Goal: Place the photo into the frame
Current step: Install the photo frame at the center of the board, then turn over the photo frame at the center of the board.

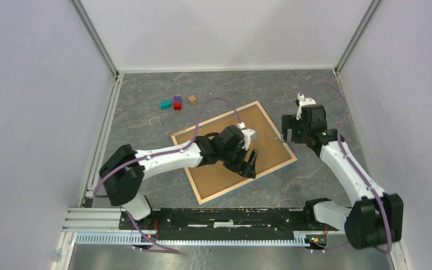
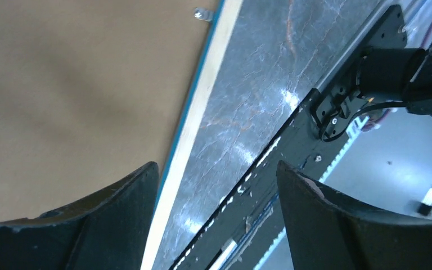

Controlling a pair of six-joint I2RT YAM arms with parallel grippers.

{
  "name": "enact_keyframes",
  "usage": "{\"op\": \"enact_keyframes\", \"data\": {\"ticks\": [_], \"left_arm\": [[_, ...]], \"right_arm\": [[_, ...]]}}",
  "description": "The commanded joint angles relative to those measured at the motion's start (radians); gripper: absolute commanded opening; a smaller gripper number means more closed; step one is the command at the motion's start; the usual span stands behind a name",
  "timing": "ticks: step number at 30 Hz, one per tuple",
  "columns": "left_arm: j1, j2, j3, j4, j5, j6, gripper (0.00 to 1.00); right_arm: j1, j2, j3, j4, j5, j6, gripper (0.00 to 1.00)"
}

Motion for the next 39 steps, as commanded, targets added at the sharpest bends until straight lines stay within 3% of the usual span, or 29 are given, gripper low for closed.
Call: {"op": "enact_keyframes", "data": {"ticks": [1, 7, 15, 22, 29, 36, 39], "left_arm": [[-0.11, 0.125, 0.182, -0.092, -0.146, 0.135, 0.8], [-0.233, 0.29, 0.385, -0.251, -0.403, 0.228, 0.74], [-0.303, 0.46, 0.54, -0.359, -0.511, 0.286, 0.66], [-0.307, 0.509, 0.556, -0.371, -0.544, 0.305, 0.63], [-0.314, 0.527, 0.521, -0.353, -0.51, 0.284, 0.41], [-0.311, 0.477, 0.496, -0.343, -0.609, 0.307, 0.03], [-0.312, 0.424, 0.485, -0.321, -0.615, 0.328, 0.02]], "right_arm": [[-0.039, -0.17, -0.126, -0.033, 0.065, 0.048, 0.98], [-0.172, -0.301, -0.235, -0.02, 0.025, 0.017, 0.98], [-0.218, -0.295, -0.327, 0.017, -0.104, 0.021, 0.98], [-0.218, -0.307, -0.357, 0.045, -0.134, 0.015, 0.98], [-0.219, -0.304, -0.361, 0.058, -0.128, 0.013, 0.98], [-0.28, -0.281, -0.369, 0.087, -0.262, 0.044, 0.98], [-0.309, -0.25, -0.382, 0.118, -0.38, 0.064, 0.98]]}}
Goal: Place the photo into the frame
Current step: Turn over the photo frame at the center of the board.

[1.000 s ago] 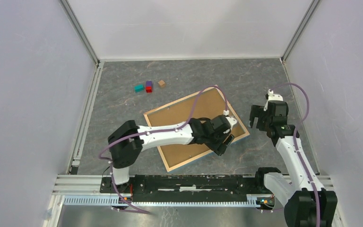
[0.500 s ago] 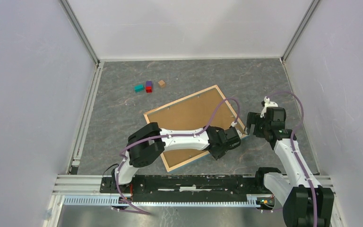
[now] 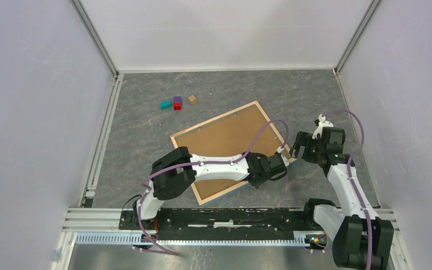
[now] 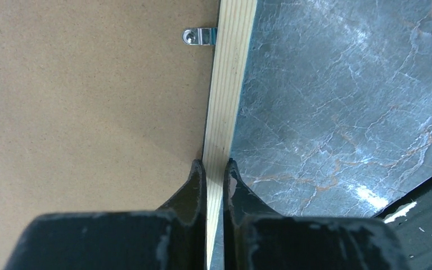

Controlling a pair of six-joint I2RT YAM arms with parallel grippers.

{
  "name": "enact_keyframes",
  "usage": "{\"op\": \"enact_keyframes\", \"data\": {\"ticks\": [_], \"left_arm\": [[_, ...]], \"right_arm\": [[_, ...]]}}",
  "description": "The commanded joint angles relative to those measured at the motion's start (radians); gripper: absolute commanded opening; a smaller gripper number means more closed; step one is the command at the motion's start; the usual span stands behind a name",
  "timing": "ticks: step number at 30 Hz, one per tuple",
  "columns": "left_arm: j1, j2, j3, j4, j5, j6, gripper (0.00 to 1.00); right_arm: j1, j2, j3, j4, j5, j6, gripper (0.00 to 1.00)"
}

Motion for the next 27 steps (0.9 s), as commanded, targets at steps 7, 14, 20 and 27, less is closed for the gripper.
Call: {"op": "enact_keyframes", "data": {"ticks": [7, 14, 20, 27], "left_arm": [[0.004, -0.157, -0.005, 0.036, -0.05, 0.029, 0.02], [0.006, -0.205, 0.038, 0.029, 0.012, 0.029, 0.02], [0.004, -0.206, 0.099, -0.01, 0.039, 0.036, 0.02], [0.005, -0.203, 0.118, -0.035, 0.04, 0.015, 0.03]], "right_arm": [[-0.036, 0.108, -0.098, 0.178, -0.41, 0.064, 0.98], [-0.033, 0.128, -0.223, 0.398, -0.617, 0.241, 0.9], [-0.014, 0.075, -0.309, 0.589, -0.635, 0.453, 0.72], [0.027, 0.029, -0.353, 0.696, -0.617, 0.624, 0.44]]}}
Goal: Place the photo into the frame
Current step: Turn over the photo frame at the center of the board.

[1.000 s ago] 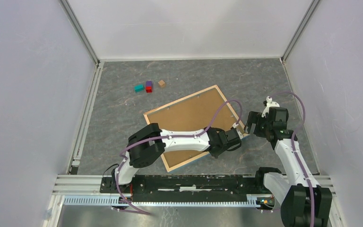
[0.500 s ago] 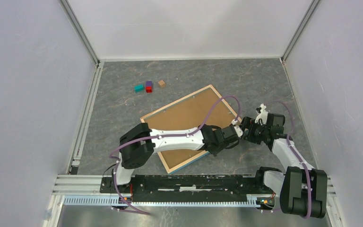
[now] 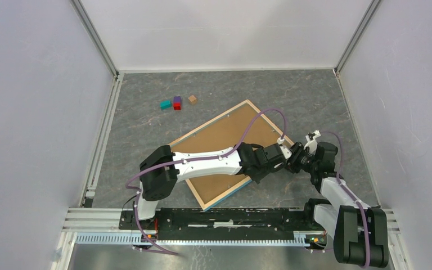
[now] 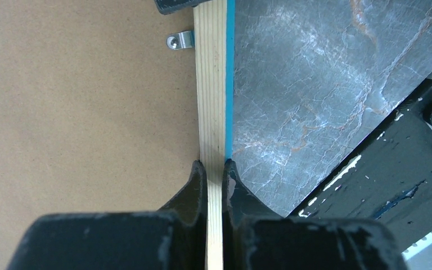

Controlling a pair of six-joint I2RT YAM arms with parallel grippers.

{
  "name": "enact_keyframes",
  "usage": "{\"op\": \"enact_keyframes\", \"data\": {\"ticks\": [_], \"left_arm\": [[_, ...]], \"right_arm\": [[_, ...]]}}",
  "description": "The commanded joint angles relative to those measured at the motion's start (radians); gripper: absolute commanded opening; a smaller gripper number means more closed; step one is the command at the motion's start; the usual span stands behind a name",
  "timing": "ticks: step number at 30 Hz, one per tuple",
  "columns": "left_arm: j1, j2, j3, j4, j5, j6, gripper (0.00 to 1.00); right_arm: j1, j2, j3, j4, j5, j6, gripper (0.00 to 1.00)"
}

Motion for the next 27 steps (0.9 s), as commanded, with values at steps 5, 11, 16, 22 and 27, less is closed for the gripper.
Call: {"op": "enact_keyframes", "data": {"ticks": [5, 11, 16, 22, 27], "left_arm": [[-0.004, -0.091, 0.07, 0.016, -0.001, -0.031, 0.48], [0.011, -0.215, -0.026, 0.036, -0.018, -0.07, 0.73], [0.103, -0.385, -0.176, 0.112, 0.045, -0.087, 0.82], [0.281, -0.565, -0.382, 0.234, 0.248, -0.142, 0.87], [0.328, -0.602, -0.462, 0.282, 0.377, -0.162, 0.92]], "right_arm": [[0.039, 0.007, 0.02, 0.062, 0.046, -0.091, 0.25], [0.018, 0.149, 0.089, 0.036, 0.064, -0.357, 0.0], [0.011, 0.21, 0.12, 0.107, 0.052, -0.417, 0.0], [0.008, 0.276, 0.163, 0.18, -0.014, -0.387, 0.0], [0.008, 0.319, 0.212, 0.173, -0.006, -0.365, 0.0]]}}
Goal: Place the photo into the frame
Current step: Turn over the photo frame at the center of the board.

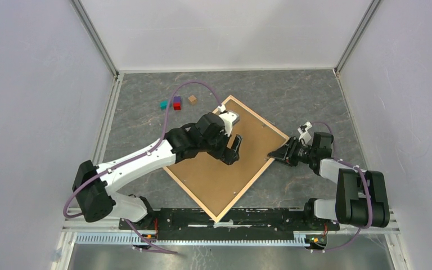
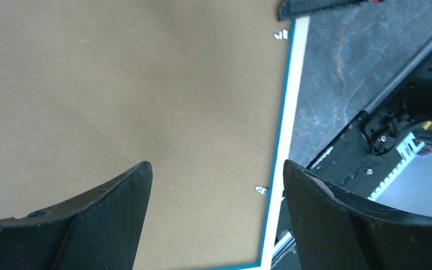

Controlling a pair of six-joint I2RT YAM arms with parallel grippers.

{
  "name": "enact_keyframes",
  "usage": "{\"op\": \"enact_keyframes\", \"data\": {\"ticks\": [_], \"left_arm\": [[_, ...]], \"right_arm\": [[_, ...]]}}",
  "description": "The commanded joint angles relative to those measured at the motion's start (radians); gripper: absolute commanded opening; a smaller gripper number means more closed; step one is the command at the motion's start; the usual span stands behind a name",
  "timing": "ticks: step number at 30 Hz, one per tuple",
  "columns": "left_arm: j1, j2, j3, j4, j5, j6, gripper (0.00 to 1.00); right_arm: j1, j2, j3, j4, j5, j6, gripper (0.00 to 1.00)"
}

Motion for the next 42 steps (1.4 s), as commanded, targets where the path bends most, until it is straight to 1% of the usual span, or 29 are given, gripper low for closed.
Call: {"op": "enact_keyframes", "data": {"ticks": [1, 5, 9, 13, 15, 16, 18, 21, 24, 29, 32, 35, 39, 42], "left_arm": [[0.006, -0.024, -0.046, 0.105, 0.173, -0.062, 0.92], [0.005, -0.004, -0.054, 0.134, 0.231, -0.081, 0.95], [0.005, 0.035, -0.023, 0.137, 0.257, -0.09, 0.97], [0.004, 0.124, 0.067, 0.09, 0.282, -0.114, 0.99], [-0.006, 0.187, 0.13, 0.038, 0.265, -0.119, 1.0], [-0.021, 0.223, 0.164, 0.006, 0.22, -0.11, 1.0], [-0.077, 0.28, 0.245, -0.079, 0.079, -0.068, 1.0], [-0.184, 0.379, 0.363, -0.17, -0.162, -0.002, 1.0], [-0.283, 0.48, 0.462, -0.244, -0.35, 0.044, 1.0], [-0.402, 0.62, 0.57, -0.341, -0.593, 0.107, 1.0], [-0.442, 0.664, 0.59, -0.371, -0.713, 0.11, 1.0], [-0.452, 0.687, 0.586, -0.394, -0.837, 0.108, 1.0], [-0.46, 0.69, 0.569, -0.403, -0.895, 0.106, 1.0], [-0.481, 0.693, 0.572, -0.419, -0.98, 0.105, 0.97]], "right_arm": [[0.002, 0.022, 0.078, 0.151, 0.102, -0.21, 0.0], [0.002, 0.033, 0.098, 0.153, 0.1, -0.147, 0.0], [0.002, 0.019, 0.102, 0.144, 0.11, -0.105, 0.0], [0.002, 0.012, 0.109, 0.11, 0.123, -0.054, 0.0], [0.002, 0.014, 0.117, 0.074, 0.147, -0.023, 0.0], [0.002, 0.013, 0.118, 0.056, 0.165, -0.002, 0.0], [0.002, 0.011, 0.115, 0.041, 0.188, 0.066, 0.0], [0.003, -0.003, 0.105, 0.034, 0.204, 0.162, 0.0], [0.003, -0.036, 0.11, -0.009, 0.244, 0.229, 0.0], [0.003, -0.086, 0.145, -0.107, 0.31, 0.266, 0.0], [0.003, -0.114, 0.146, -0.112, 0.309, 0.295, 0.0], [0.003, -0.124, 0.149, -0.11, 0.286, 0.308, 0.0], [0.003, -0.143, 0.149, -0.134, 0.29, 0.321, 0.0], [0.003, -0.181, 0.145, -0.162, 0.329, 0.342, 0.0]]}}
